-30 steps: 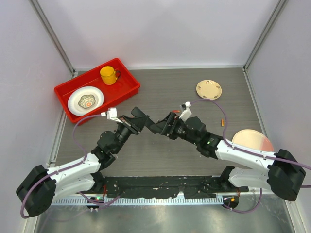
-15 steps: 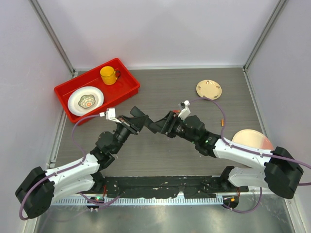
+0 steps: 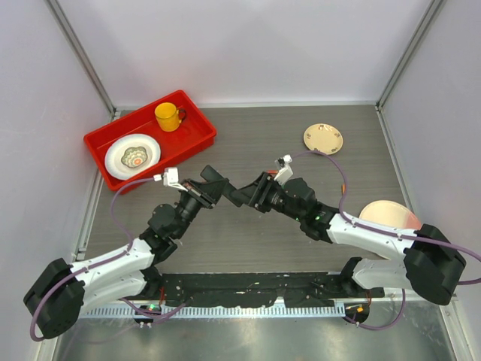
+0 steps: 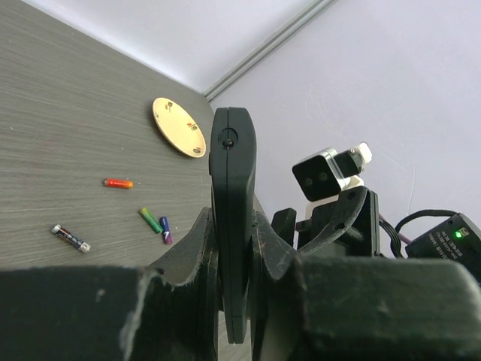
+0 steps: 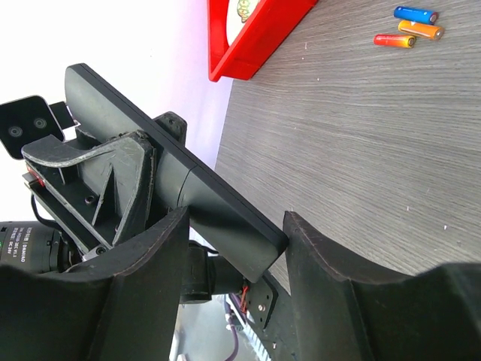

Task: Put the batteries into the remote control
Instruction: Remove the battery cover from the remote control, then place the battery cover at the center of the board, then pick up the battery from the center of the board.

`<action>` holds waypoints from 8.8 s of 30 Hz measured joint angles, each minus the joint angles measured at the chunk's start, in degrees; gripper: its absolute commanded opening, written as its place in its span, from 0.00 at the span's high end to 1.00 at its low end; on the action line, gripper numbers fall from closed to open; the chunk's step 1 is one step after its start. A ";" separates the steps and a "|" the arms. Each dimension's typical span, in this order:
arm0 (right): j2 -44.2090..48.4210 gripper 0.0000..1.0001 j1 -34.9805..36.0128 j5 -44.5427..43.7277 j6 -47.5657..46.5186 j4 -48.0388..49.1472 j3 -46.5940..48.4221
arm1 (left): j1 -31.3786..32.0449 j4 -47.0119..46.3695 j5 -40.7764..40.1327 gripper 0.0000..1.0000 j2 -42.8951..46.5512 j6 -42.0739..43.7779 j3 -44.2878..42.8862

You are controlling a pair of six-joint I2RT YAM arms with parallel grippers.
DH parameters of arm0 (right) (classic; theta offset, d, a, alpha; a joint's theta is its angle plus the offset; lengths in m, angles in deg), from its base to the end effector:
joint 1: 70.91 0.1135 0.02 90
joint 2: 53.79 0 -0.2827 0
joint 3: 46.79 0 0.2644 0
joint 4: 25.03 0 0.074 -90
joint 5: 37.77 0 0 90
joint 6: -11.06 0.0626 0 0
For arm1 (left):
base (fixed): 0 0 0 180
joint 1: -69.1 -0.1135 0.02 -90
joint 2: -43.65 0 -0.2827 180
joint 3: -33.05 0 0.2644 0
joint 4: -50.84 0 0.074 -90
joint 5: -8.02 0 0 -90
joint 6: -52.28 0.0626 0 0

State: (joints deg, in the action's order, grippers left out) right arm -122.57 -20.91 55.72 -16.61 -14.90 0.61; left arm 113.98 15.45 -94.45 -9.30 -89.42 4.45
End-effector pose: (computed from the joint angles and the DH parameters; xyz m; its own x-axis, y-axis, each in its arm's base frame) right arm 0.1885 0.2305 0.2540 -0.7694 0.4583 -0.4449 -0.2618 0.4091 0.8741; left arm 0.1677 -0.1479 0.2560 -0.3387 -0.7441 -0.5759 0.4404 0.4154 -0.7959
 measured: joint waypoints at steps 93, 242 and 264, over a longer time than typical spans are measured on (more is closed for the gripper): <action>-7.34 0.56 12.20 -17.27 -43.19 -65.05 32.68 | -6.67 -9.09 25.73 1.00 -21.38 -22.82 -4.96; -61.00 0.36 -2.62 -1.86 -60.52 -18.93 57.94 | -17.92 32.41 35.89 1.00 35.54 -15.32 4.28; -62.88 0.70 -2.08 -10.38 -60.70 -23.47 60.43 | -17.92 32.72 36.06 1.00 36.89 -15.34 4.28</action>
State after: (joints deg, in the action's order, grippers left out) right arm -185.45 -22.98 45.34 -77.31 -38.38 61.05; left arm 96.06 48.17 -58.38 27.60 -104.77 8.73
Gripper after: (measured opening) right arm 0.372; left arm 0.175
